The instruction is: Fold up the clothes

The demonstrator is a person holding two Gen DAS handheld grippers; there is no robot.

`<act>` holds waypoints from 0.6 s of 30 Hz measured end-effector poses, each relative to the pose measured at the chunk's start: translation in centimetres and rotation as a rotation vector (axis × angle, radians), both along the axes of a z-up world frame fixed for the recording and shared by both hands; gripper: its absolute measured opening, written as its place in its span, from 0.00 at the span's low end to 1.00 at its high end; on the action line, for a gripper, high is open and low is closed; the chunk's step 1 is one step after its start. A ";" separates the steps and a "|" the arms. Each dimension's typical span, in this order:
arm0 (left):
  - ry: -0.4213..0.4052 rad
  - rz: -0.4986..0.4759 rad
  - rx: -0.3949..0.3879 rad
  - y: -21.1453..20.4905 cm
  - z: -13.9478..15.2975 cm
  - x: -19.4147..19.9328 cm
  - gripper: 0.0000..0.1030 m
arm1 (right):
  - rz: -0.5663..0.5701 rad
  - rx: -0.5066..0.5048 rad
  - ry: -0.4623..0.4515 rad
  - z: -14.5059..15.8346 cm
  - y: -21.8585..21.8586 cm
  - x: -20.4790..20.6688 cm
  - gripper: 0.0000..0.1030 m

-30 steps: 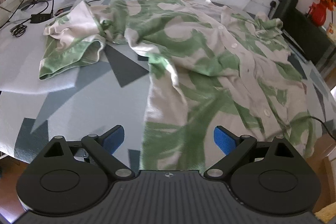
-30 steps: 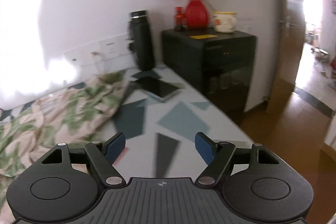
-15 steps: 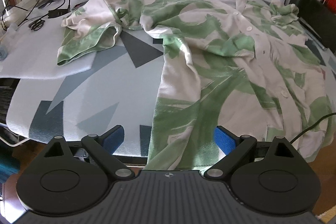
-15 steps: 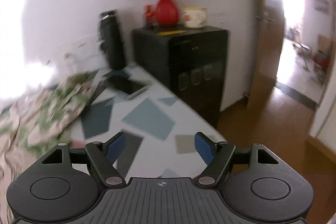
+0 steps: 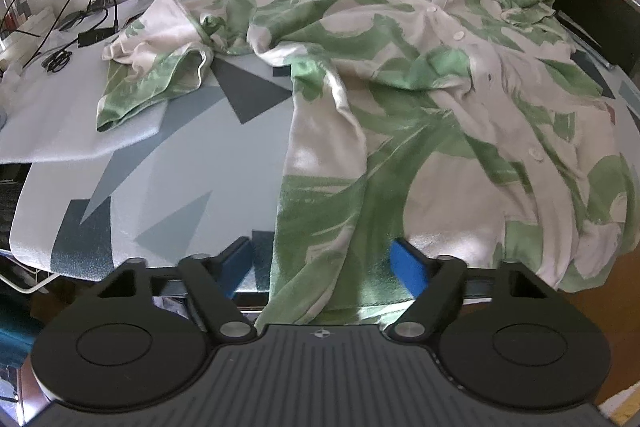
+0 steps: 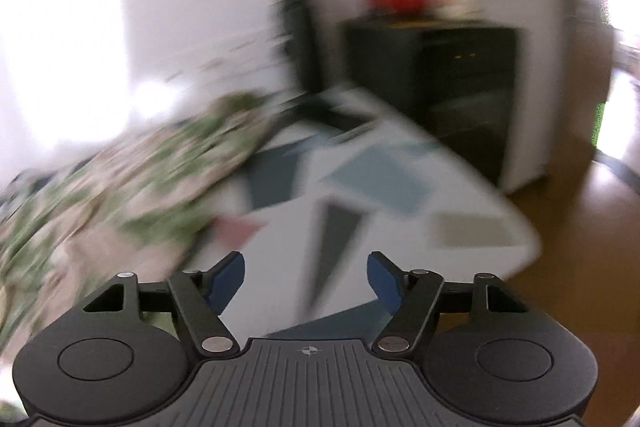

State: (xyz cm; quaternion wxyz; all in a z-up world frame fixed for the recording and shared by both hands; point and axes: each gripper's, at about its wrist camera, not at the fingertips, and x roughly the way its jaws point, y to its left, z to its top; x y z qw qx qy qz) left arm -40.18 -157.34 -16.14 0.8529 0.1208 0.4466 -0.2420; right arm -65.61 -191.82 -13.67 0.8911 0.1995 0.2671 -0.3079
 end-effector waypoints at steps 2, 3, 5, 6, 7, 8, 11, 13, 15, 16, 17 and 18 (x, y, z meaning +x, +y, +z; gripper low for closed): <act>0.004 0.007 -0.020 0.2 0.2 0.1 0.45 | 0.079 -0.012 0.022 -0.9 0.9 2.1 0.57; 0.006 0.015 -0.023 0.2 0.2 0.3 0.44 | 0.119 -0.018 0.033 -1.3 1.3 3.1 0.56; 0.010 0.033 -0.024 0.3 0.2 0.5 0.37 | 0.186 -0.028 0.059 -2.1 2.0 5.1 0.52; 0.009 0.039 -0.023 0.3 0.2 0.6 0.35 | 0.203 -0.032 0.078 -2.5 2.1 5.9 0.49; 0.006 0.051 -0.028 0.4 0.3 0.7 0.30 | 0.216 -0.036 0.098 -2.8 2.3 6.7 0.46; 0.003 0.066 -0.034 0.6 0.4 0.7 0.21 | 0.226 -0.038 0.119 -3.1 2.5 7.4 0.42; -0.021 0.117 -0.053 1.3 1.0 0.7 0.09 | 0.255 -0.016 0.131 -3.6 2.9 8.2 0.41; -0.044 0.139 -0.066 1.9 1.4 0.6 0.07 | 0.278 0.007 0.115 -4.0 3.2 8.6 0.41; -0.068 0.155 -0.059 2.4 1.7 0.6 0.06 | 0.299 -0.001 0.116 -4.3 3.8 9.1 0.42; -0.079 0.164 -0.055 2.7 1.8 0.7 0.05 | 0.309 -0.009 0.118 -4.4 4.0 9.4 0.42; -0.087 0.180 -0.057 3.1 2.0 0.7 0.05 | 0.319 -0.022 0.120 -4.4 4.4 9.6 0.42; -0.093 0.198 -0.061 3.4 2.2 0.8 0.05 | 0.330 -0.031 0.120 -4.4 4.6 9.9 0.41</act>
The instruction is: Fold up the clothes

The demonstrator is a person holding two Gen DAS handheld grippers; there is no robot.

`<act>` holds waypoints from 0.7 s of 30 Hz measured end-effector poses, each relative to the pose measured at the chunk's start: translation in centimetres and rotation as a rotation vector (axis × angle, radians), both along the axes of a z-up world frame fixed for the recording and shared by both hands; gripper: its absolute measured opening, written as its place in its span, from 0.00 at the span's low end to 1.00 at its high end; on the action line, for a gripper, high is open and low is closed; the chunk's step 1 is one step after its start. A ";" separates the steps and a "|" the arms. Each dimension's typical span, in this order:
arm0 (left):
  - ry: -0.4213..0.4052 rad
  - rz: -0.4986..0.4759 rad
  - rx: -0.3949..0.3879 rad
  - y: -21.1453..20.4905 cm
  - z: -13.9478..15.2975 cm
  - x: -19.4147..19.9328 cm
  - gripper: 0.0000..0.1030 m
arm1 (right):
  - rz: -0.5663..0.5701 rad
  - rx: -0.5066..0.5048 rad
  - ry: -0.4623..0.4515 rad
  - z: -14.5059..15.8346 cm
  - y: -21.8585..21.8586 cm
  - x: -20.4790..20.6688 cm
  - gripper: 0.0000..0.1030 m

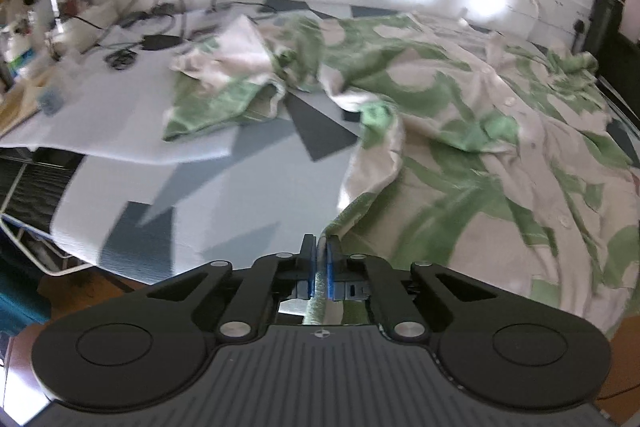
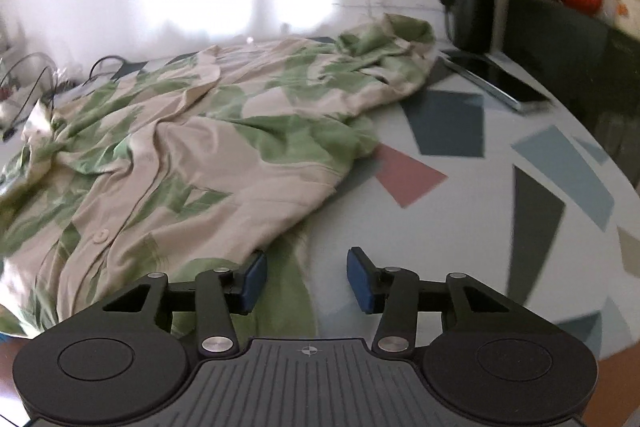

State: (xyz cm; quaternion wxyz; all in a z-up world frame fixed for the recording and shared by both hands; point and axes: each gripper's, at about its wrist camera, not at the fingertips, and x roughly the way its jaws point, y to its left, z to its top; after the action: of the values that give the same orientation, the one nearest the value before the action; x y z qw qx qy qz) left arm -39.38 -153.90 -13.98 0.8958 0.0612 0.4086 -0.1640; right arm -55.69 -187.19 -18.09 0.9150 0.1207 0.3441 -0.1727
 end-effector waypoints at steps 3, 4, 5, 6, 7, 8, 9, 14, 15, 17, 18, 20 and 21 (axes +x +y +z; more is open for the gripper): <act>-0.004 0.045 -0.019 1.1 0.4 0.3 0.04 | 0.037 0.002 -0.002 0.1 0.4 0.8 0.25; -0.001 0.052 -0.026 1.3 0.4 0.4 0.04 | 0.049 -0.003 0.001 0.2 0.6 1.0 0.19; -0.001 0.057 -0.030 1.5 0.4 0.5 0.04 | 0.051 -0.004 0.004 0.2 0.6 1.2 0.06; -0.002 0.064 -0.029 1.5 0.4 0.6 0.04 | 0.048 0.001 0.007 0.3 0.5 1.3 0.03; -0.002 0.070 -0.027 1.6 0.4 0.7 0.04 | 0.033 0.006 0.000 0.5 0.3 1.1 0.02; -0.003 0.078 -0.023 1.6 0.4 0.7 0.04 | 0.010 0.012 -0.013 0.8 0.1 0.7 0.02; -0.005 0.085 -0.018 1.6 0.4 0.8 0.04 | -0.014 0.019 -0.027 1.0 -0.2 0.4 0.01; -0.022 0.136 -0.033 1.6 1.3 0.2 0.04 | -0.218 -0.023 -0.121 4.8 -2.2 -4.8 0.01; -0.028 0.134 -0.038 1.7 1.4 0.0 0.04 | -0.246 -0.021 -0.124 5.4 -2.6 -5.9 0.01; -0.024 0.116 -0.046 1.6 1.3 -0.3 0.04 | -0.285 -0.002 -0.115 6.2 -3.4 -8.0 0.01; -0.017 0.109 -0.048 1.6 1.1 -0.3 0.04 | -0.288 0.009 -0.098 6.3 -3.5 -8.9 0.01; -0.002 0.112 -0.039 1.3 0.6 -0.3 0.04 | -0.253 0.072 -0.028 5.7 -3.4 -9.7 0.01; 0.008 0.122 -0.036 1.3 0.4 -0.2 0.04 | -0.243 0.109 -0.004 5.3 -3.2 -10.1 0.01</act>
State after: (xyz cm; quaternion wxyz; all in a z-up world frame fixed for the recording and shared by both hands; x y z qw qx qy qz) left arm -39.61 -152.59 -13.59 0.9033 0.0194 0.4124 -0.1167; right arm -65.82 -190.35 -12.77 0.8802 0.2115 0.3339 -0.2627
